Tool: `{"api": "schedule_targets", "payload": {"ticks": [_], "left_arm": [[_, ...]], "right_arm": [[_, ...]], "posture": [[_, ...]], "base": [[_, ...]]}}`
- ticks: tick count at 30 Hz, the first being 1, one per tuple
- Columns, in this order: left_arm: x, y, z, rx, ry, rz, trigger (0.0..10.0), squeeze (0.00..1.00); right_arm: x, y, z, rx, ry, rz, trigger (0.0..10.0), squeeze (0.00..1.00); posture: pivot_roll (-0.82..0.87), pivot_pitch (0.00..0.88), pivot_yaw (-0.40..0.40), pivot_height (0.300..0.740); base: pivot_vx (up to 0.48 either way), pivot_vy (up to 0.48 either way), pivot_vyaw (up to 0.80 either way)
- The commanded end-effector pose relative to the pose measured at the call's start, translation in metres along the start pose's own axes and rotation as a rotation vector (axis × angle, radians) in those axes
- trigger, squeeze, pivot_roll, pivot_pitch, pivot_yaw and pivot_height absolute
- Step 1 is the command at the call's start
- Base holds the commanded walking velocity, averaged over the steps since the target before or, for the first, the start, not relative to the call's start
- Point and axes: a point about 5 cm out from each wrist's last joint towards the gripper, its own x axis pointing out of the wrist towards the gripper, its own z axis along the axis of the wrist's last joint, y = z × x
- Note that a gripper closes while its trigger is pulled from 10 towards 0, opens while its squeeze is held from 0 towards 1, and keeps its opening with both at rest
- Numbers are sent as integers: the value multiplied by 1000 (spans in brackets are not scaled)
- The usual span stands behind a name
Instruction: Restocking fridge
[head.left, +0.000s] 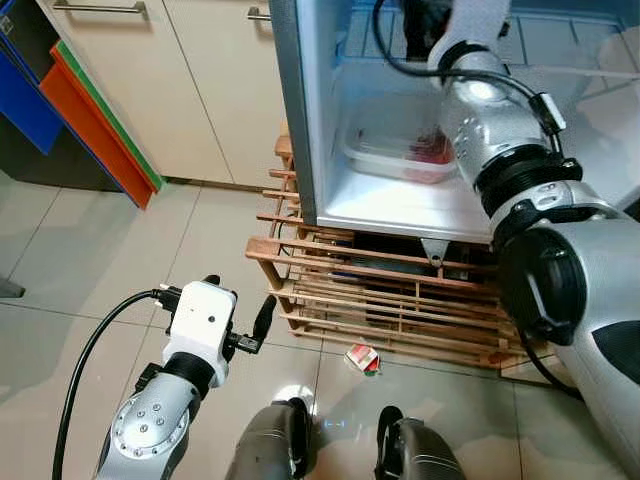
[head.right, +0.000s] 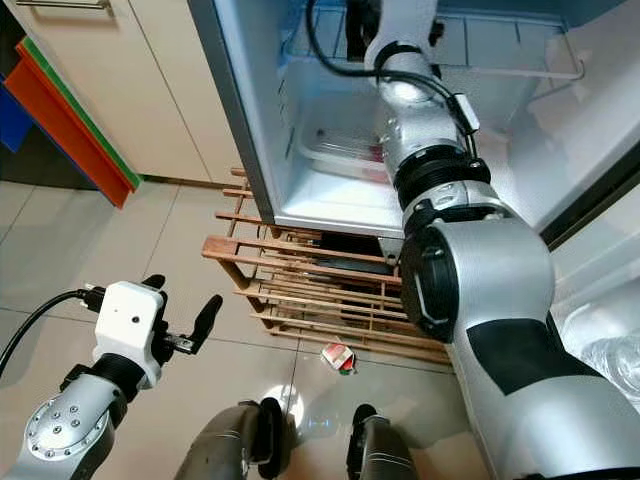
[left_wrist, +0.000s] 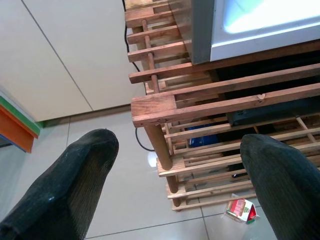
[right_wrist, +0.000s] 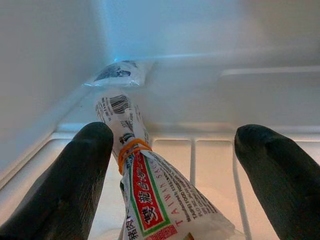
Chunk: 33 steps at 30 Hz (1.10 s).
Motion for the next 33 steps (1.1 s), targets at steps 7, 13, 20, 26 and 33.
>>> {"api": "schedule_targets", "payload": {"ticks": [7, 13, 20, 26, 33], "left_arm": [[-2, -1, 1, 3, 4, 8, 10000, 0], [5, -3, 2, 0, -7, 5, 10000, 0], [19, 0, 8, 3, -48, 16, 10000, 0], [35, -4, 16, -21, -108, -13, 10000, 0], [60, -8, 23, -23, -154, -28, 10000, 0]], "right_arm": [[1, -1, 0, 73, 27, 8, 10000, 1000], [2, 0, 5, 179, 37, 40, 10000, 988], [4, 1, 23, -43, -72, 55, 10000, 0], [1, 6, 33, -187, -195, 72, 10000, 0], [-5, -10, 24, -182, -245, 41, 10000, 0]], "posture": [[369, 280, 49, 740], [359, 272, 46, 740], [351, 226, 44, 740], [312, 170, 38, 740], [246, 96, 35, 740]], "base": [[0, 0, 0], [0, 0, 0], [0, 0, 0], [0, 0, 0], [0, 0, 0]]}}
